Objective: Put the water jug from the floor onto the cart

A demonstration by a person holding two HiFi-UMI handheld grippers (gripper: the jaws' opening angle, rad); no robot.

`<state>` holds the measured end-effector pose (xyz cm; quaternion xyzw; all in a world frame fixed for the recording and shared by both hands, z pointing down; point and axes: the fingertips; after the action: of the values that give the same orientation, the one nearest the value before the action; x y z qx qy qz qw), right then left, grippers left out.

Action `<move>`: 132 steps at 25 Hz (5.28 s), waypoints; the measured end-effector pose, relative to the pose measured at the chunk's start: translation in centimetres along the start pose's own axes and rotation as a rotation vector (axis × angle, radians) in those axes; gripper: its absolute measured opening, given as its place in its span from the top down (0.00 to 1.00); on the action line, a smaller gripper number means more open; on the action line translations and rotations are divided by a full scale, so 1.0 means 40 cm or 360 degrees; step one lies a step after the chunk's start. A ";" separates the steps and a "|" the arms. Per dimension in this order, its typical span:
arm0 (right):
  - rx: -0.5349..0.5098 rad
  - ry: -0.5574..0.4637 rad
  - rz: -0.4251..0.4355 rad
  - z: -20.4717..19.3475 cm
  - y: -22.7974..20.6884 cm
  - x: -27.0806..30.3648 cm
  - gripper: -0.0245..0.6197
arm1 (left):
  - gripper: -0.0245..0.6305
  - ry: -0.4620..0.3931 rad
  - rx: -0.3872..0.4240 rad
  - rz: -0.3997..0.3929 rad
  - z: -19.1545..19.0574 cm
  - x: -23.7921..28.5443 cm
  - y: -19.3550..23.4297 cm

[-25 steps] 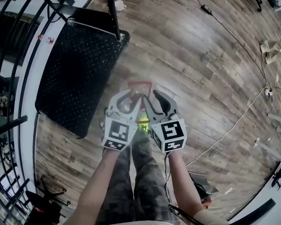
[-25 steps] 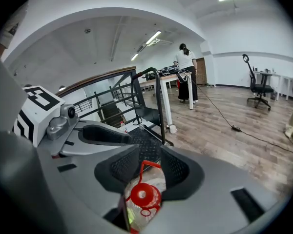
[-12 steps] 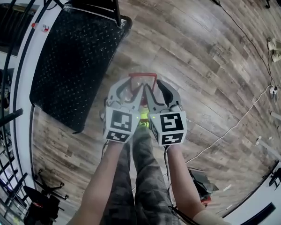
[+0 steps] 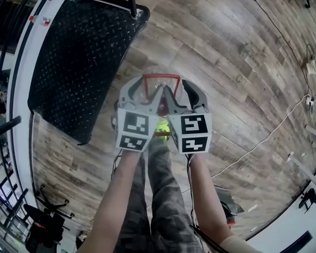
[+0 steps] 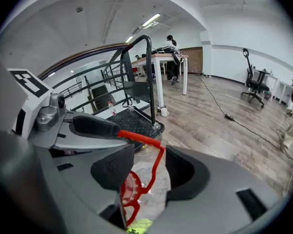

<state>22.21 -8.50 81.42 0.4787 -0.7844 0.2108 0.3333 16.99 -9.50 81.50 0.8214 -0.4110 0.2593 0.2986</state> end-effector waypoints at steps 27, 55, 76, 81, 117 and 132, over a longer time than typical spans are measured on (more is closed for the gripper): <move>0.0073 0.0055 0.0109 -0.036 -0.006 0.130 0.67 | 0.65 -0.0010 0.0006 -0.0019 -0.035 0.089 0.078; 0.0202 -0.0241 0.0095 0.004 0.023 0.045 0.93 | 0.85 -0.0172 0.0233 -0.0040 -0.031 0.017 0.033; 0.0144 -0.0436 0.0020 0.223 0.013 -0.165 0.94 | 0.86 -0.0292 0.0379 -0.0035 0.198 -0.167 -0.043; 0.0149 -0.0460 0.0038 0.288 0.033 -0.258 0.94 | 0.86 -0.0290 0.0400 -0.0033 0.256 -0.259 -0.077; -0.0036 -0.0603 0.0258 0.743 0.117 -0.707 0.93 | 0.88 -0.0380 0.0344 0.0114 0.657 -0.739 -0.204; -0.0154 -0.0729 0.0409 0.822 0.132 -0.780 0.94 | 0.88 -0.0487 0.0354 0.0279 0.726 -0.827 -0.229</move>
<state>16.91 -8.43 36.07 0.3937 -0.9030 0.0998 0.1402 12.37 -8.28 36.80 0.8402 -0.4902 0.2004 0.1166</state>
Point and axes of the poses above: the fingertips, and each gripper's own axes: x forward along the fingers, y to its left, z out of its top, and after that the axes turned 12 degrees about -x, right-handed
